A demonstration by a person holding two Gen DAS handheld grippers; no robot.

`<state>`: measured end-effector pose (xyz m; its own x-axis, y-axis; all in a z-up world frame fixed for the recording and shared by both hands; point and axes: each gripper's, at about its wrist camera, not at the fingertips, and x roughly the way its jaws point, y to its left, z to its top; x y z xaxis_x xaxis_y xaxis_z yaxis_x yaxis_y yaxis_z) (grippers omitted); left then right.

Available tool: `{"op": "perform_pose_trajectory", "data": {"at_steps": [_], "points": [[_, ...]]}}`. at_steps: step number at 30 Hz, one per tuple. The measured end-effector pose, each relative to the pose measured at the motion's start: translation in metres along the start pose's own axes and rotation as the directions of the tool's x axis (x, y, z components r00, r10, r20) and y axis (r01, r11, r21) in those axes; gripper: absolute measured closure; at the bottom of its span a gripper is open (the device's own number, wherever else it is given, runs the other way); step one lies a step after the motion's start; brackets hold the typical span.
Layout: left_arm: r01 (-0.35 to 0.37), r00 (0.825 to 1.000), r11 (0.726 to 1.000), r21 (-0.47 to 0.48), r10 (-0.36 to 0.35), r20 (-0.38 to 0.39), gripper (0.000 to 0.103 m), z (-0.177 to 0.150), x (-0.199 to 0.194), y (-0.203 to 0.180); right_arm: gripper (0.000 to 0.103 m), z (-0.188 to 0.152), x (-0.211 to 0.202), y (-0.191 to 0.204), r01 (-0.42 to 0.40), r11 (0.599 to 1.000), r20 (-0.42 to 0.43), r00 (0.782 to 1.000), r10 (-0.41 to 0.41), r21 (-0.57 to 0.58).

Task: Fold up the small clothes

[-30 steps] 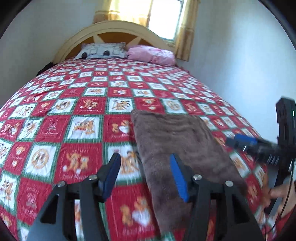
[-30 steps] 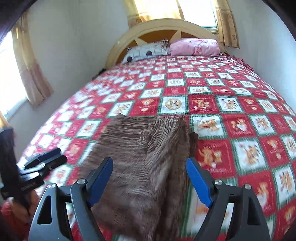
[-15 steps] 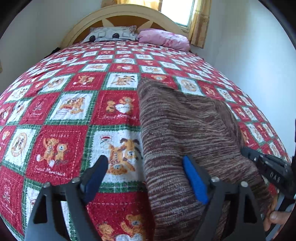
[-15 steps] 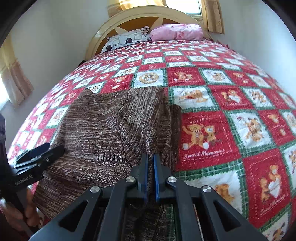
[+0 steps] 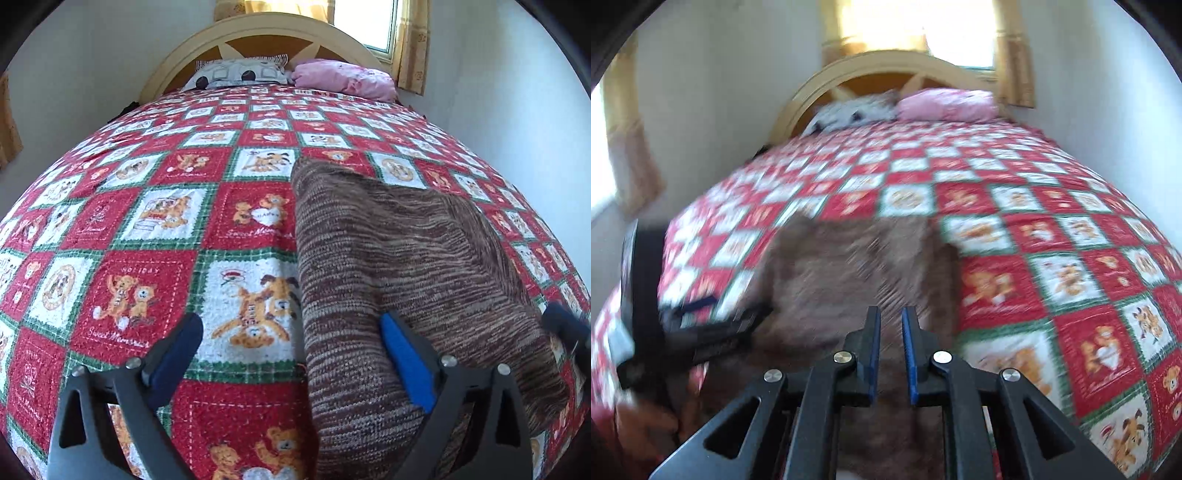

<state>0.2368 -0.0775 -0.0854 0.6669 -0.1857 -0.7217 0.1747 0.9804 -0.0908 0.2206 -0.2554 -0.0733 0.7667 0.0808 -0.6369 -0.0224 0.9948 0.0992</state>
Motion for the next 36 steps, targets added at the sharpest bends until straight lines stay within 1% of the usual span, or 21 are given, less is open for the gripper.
{"op": "perform_pose_trajectory", "data": {"at_steps": [2,3,4,6,10,13,15,16,17,18,20,23,25,27,29,30,32,33,34,35,36], "points": [[0.001,1.0,1.0,0.001,-0.001,0.0,0.004,0.0,0.0,0.0,0.091,-0.012,0.014,0.01,0.01,0.999,-0.062,0.998,-0.013,-0.049],[0.002,1.0,1.0,0.004,-0.002,-0.003,0.004,0.0,0.0,0.0,0.091,-0.017,0.022,0.009,0.012,0.999,-0.097,0.995,-0.016,-0.042],[0.001,1.0,1.0,0.007,-0.001,-0.004,0.004,0.0,0.0,-0.001,0.091,-0.019,0.026,0.006,0.006,1.0,-0.111,0.994,-0.009,-0.027],[0.003,1.0,1.0,0.006,-0.003,-0.005,0.004,0.0,0.0,-0.001,0.091,-0.018,0.026,0.003,-0.008,1.0,-0.106,0.994,0.008,0.001],[0.032,0.999,0.999,-0.021,-0.033,-0.019,0.004,0.0,0.001,0.003,0.09,-0.02,0.024,0.005,-0.004,1.0,-0.101,0.995,0.003,-0.012],[0.091,0.995,0.994,-0.059,-0.094,-0.043,0.004,-0.001,-0.001,0.013,0.08,-0.021,0.018,0.0,-0.06,0.998,-0.103,0.993,0.063,0.026],[0.148,0.986,0.984,-0.095,-0.155,-0.065,0.004,-0.001,-0.005,0.023,0.063,-0.022,0.009,-0.004,-0.108,0.993,-0.101,0.988,0.113,0.056],[0.175,0.981,0.979,-0.109,-0.183,-0.07,0.004,-0.002,-0.008,0.027,0.058,-0.023,0.003,-0.006,-0.136,0.988,-0.099,0.985,0.143,0.073],[0.2,0.975,0.972,-0.121,-0.209,-0.072,0.004,0.0,-0.01,0.031,0.051,-0.022,-0.002,-0.008,-0.158,0.984,-0.093,0.982,0.166,0.087],[0.22,0.971,0.967,-0.131,-0.23,-0.069,0.004,0.004,-0.013,0.035,0.042,-0.02,-0.009,-0.012,-0.167,0.981,-0.08,0.981,0.175,0.102],[0.238,0.967,0.96,-0.148,-0.248,-0.052,0.004,0.014,-0.016,0.04,0.028,-0.012,-0.019,-0.02,-0.16,0.979,-0.046,0.985,0.167,0.128],[0.264,0.962,0.946,-0.188,-0.273,-0.024,0.004,0.031,-0.013,0.044,0.027,0.011,-0.022,-0.044,-0.174,0.963,0.018,0.985,0.174,0.206],[0.274,0.957,0.942,-0.195,-0.287,-0.044,0.005,0.039,0.0,0.04,0.027,0.027,-0.008,-0.056,-0.172,0.952,0.027,0.985,0.17,0.255],[0.252,0.958,0.948,-0.196,-0.272,-0.086,0.008,0.041,0.019,0.032,0.027,0.037,0.019,-0.065,-0.155,0.941,-0.016,0.986,0.168,0.301],[0.258,0.95,0.943,-0.209,-0.287,-0.121,0.012,0.039,0.035,0.025,0.027,0.041,0.055,-0.074,-0.126,0.934,-0.09,0.982,0.165,0.335],[0.235,0.959,0.951,-0.202,-0.261,-0.114,0.012,0.037,0.038,0.02,0.027,0.041,0.065,-0.076,-0.111,0.934,-0.111,0.981,0.157,0.339],[0.189,0.974,0.97,-0.153,-0.205,-0.095,0.012,0.035,0.037,0.007,0.026,0.035,0.091,-0.076,-0.106,0.93,-0.156,0.973,0.171,0.352],[0.168,0.979,0.978,-0.127,-0.18,-0.095,0.011,0.034,0.038,0.002,0.025,0.032,0.096,-0.074,-0.095,0.935,-0.149,0.977,0.154,0.341],[0.156,0.982,0.982,-0.105,-0.166,-0.089,0.011,0.033,0.038,-0.002,0.024,0.03,0.096,-0.07,-0.094,0.945,-0.131,0.981,0.141,0.315],[0.154,0.983,0.984,-0.086,-0.162,-0.084,0.012,0.032,0.038,-0.006,0.023,0.029,0.095,-0.065,-0.09,0.954,-0.131,0.982,0.132,0.286],[0.156,0.984,0.985,-0.069,-0.162,-0.081,0.017,0.031,0.037,-0.01,0.023,0.029,0.095,-0.062,-0.096,0.959,-0.131,0.982,0.135,0.268]]}}
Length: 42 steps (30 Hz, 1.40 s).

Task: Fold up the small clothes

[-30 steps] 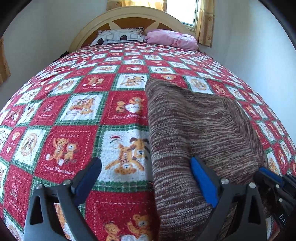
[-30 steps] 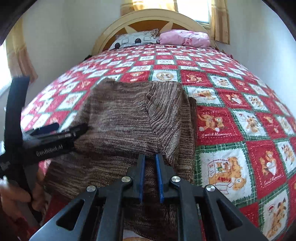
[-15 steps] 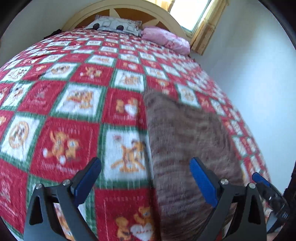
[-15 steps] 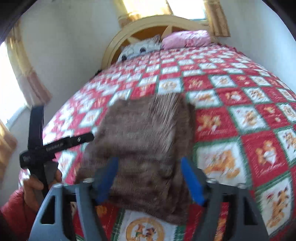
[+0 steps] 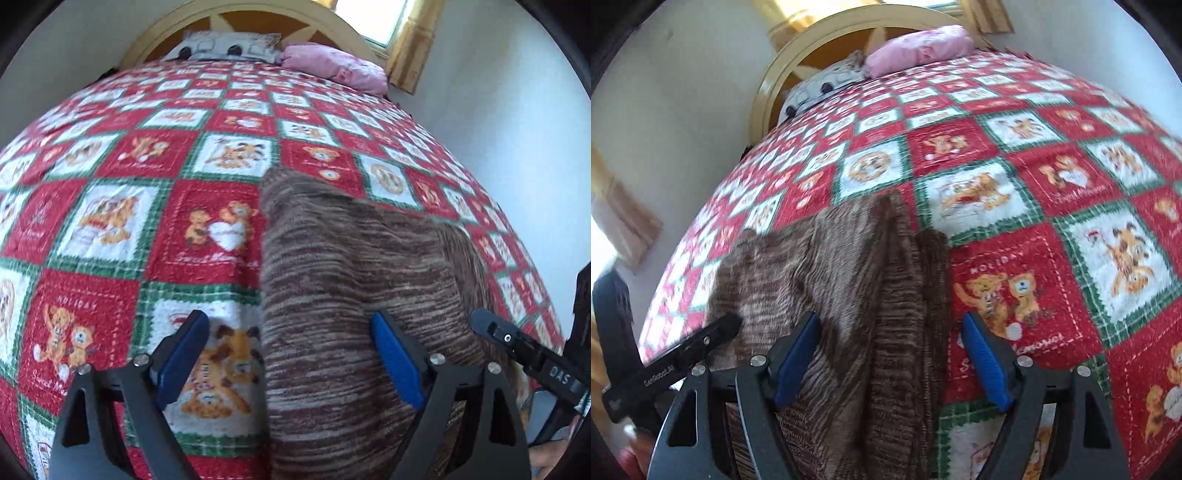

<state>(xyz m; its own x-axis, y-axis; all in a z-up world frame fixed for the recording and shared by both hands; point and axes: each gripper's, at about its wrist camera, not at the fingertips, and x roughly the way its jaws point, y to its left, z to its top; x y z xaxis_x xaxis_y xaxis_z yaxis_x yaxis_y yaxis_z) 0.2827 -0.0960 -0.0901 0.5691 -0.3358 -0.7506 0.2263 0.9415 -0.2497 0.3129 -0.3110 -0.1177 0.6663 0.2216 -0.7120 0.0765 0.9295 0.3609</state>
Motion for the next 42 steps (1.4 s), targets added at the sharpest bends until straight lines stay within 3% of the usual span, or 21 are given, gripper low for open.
{"op": "perform_pose_trajectory", "data": {"at_steps": [2,3,5,8,12,14,20,26,29,33,42], "points": [[0.008,1.0,1.0,0.012,-0.008,0.007,0.025,0.0,0.0,-0.002,0.023,-0.003,-0.001,0.005,-0.088,0.995,-0.012,0.996,0.088,-0.035],[0.028,1.0,0.999,0.02,-0.028,0.007,0.036,-0.001,-0.001,-0.002,0.023,-0.004,0.0,0.008,-0.112,0.992,-0.02,0.994,0.111,-0.049],[0.061,0.998,0.998,0.021,-0.061,0.005,0.045,-0.002,-0.001,-0.005,0.024,-0.003,0.004,0.011,-0.092,0.993,-0.028,0.996,0.09,-0.07],[0.037,0.999,0.999,0.037,-0.038,0.016,0.045,-0.001,0.0,-0.008,0.039,-0.002,0.009,0.017,-0.028,0.995,-0.032,0.999,0.025,-0.1],[0.004,0.999,0.998,0.064,-0.006,0.037,0.049,-0.003,-0.003,-0.012,0.059,-0.008,0.005,0.021,-0.026,0.991,0.0,1.0,0.026,-0.133],[-0.021,0.999,0.996,0.084,0.017,0.049,0.051,-0.004,-0.004,-0.016,0.064,-0.011,0.002,0.024,-0.012,0.988,0.02,1.0,0.015,-0.156],[-0.073,0.996,0.99,0.124,0.065,0.066,0.056,-0.005,-0.005,-0.023,0.068,-0.018,-0.003,0.042,0.091,0.964,0.072,0.995,-0.076,-0.249],[-0.091,0.994,0.987,0.134,0.082,0.068,0.073,-0.004,-0.014,-0.028,0.075,-0.018,-0.01,0.051,0.15,0.944,0.098,0.987,-0.126,-0.293],[-0.065,0.996,0.994,0.087,0.06,0.065,0.074,-0.002,-0.026,-0.018,0.08,-0.02,-0.027,0.066,0.19,0.925,0.16,0.977,-0.144,-0.329],[-0.089,0.991,0.991,0.1,0.078,0.113,0.074,-0.005,-0.05,-0.018,0.081,-0.027,-0.042,0.089,0.22,0.894,0.202,0.968,-0.15,-0.391],[-0.148,0.978,0.983,0.111,0.129,0.167,0.074,-0.016,-0.097,-0.008,0.082,-0.042,-0.074,0.114,0.14,0.933,0.213,0.974,-0.071,-0.332]]}}
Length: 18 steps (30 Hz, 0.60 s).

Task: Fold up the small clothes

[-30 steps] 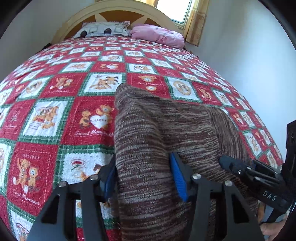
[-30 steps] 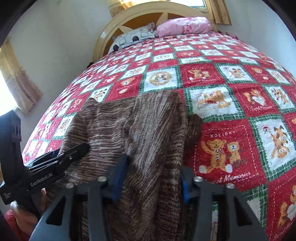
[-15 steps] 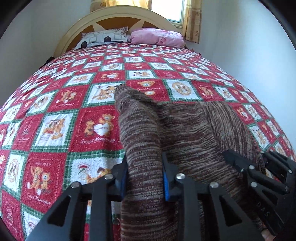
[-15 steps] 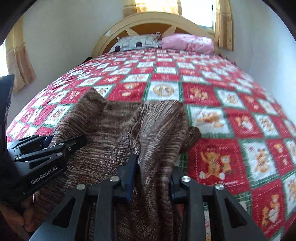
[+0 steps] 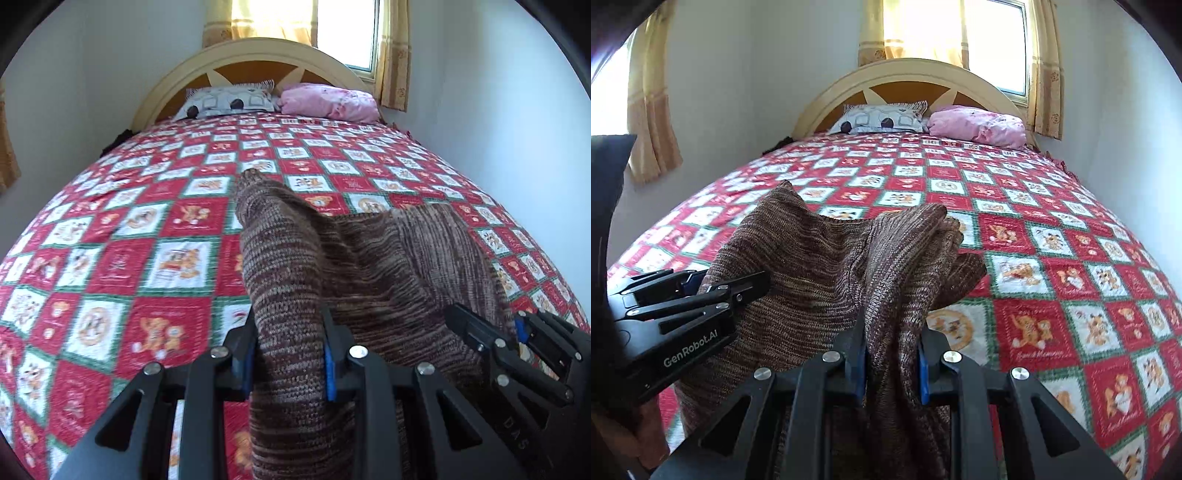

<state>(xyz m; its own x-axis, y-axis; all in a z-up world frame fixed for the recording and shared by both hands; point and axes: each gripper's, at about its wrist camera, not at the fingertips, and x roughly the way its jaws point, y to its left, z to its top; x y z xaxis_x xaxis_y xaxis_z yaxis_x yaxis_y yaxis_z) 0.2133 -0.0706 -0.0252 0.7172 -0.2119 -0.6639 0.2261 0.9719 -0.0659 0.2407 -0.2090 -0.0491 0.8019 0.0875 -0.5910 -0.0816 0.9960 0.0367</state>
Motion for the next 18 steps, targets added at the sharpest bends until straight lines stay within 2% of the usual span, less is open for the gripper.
{"op": "perform_pose_trajectory", "data": {"at_steps": [5,12,18], "points": [[-0.025,1.0,1.0,0.0,0.025,0.001,0.074,-0.009,-0.021,0.017,0.082,-0.007,-0.018,0.023,-0.045,0.999,0.013,0.999,0.044,0.025],[-0.063,0.998,0.997,-0.049,0.062,-0.02,0.074,-0.03,-0.048,0.057,0.082,-0.018,-0.031,0.059,-0.13,0.99,0.011,0.992,0.13,0.058],[-0.11,0.994,0.991,-0.073,0.109,-0.026,0.074,-0.046,-0.065,0.087,0.082,-0.025,-0.038,0.099,-0.185,0.982,0.008,0.983,0.185,0.037]]}}
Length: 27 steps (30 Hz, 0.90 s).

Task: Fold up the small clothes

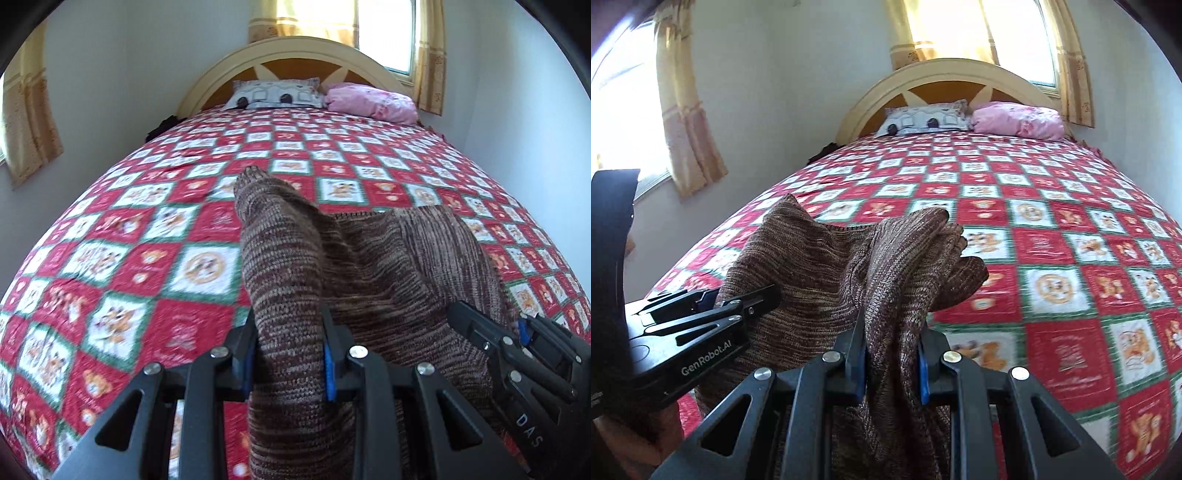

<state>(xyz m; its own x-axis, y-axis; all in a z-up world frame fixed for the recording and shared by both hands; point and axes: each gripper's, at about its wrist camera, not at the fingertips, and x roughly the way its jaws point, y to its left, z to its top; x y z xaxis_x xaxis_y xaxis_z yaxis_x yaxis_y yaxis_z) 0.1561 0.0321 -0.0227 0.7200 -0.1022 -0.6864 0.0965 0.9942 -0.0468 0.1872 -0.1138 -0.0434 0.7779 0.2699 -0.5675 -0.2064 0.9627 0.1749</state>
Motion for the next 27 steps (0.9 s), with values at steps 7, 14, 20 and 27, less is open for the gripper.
{"op": "perform_pose_trajectory", "data": {"at_steps": [7,14,20,27], "points": [[-0.025,1.0,1.0,-0.013,0.025,0.011,0.074,-0.013,-0.015,0.031,0.082,-0.004,-0.002,0.032,-0.048,0.999,-0.005,0.999,0.048,-0.023],[-0.064,0.998,0.996,-0.066,0.065,0.018,0.074,-0.014,-0.019,0.068,0.082,0.002,0.008,0.071,-0.102,0.992,-0.012,0.995,0.101,-0.076],[-0.113,0.993,0.986,-0.119,0.118,0.028,0.074,-0.008,-0.017,0.102,0.082,0.015,0.029,0.103,-0.149,0.981,-0.013,0.989,0.149,-0.121],[-0.173,0.983,0.975,-0.143,0.18,0.041,0.074,0.005,-0.001,0.133,0.082,0.032,0.062,0.131,-0.186,0.971,-0.018,0.983,0.185,-0.15]]}}
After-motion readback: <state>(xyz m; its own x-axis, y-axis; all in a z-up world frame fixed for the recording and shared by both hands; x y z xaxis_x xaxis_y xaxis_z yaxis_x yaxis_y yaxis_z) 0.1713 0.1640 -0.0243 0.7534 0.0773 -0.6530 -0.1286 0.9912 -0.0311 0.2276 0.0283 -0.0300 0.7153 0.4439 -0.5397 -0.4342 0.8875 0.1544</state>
